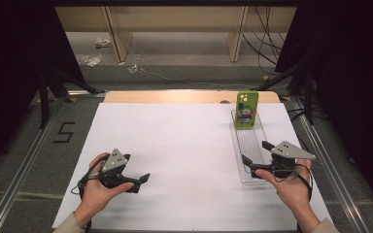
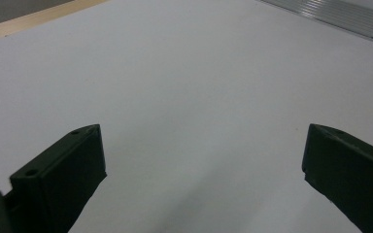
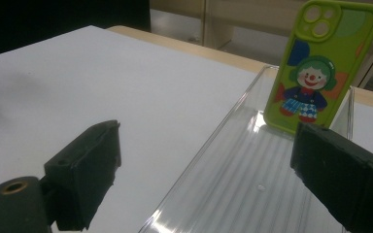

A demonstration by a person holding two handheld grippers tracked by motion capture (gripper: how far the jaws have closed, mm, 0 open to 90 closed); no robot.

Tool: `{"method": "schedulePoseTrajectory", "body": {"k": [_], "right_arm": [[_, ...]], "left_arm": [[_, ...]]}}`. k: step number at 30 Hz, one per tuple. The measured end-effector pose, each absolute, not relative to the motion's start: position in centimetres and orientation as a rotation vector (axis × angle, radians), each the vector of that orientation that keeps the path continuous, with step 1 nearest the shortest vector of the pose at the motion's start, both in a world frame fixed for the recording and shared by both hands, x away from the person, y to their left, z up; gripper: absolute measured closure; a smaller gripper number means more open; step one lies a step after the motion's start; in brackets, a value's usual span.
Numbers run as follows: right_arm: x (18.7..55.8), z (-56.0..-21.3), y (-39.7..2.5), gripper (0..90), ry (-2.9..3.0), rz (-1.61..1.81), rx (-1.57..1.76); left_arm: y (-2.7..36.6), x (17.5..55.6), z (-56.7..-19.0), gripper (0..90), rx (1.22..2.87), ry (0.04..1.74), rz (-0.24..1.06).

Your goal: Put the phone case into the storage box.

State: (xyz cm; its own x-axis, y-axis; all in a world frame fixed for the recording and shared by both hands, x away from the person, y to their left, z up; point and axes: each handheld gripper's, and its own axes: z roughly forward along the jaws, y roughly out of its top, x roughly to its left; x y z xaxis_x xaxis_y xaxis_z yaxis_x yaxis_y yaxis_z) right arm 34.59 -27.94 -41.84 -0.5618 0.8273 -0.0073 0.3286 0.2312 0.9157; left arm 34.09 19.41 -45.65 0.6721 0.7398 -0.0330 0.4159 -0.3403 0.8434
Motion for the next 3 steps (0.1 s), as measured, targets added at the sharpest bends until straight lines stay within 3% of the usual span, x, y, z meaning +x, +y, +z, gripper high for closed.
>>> {"method": "schedulePoseTrajectory", "body": {"k": [3], "right_arm": [[34.57,-41.76,-27.93,11.3,2.002,1.311,1.05]], "left_arm": [[19.41,34.11,-45.67,1.3,1.978,0.897,0.449]]}}
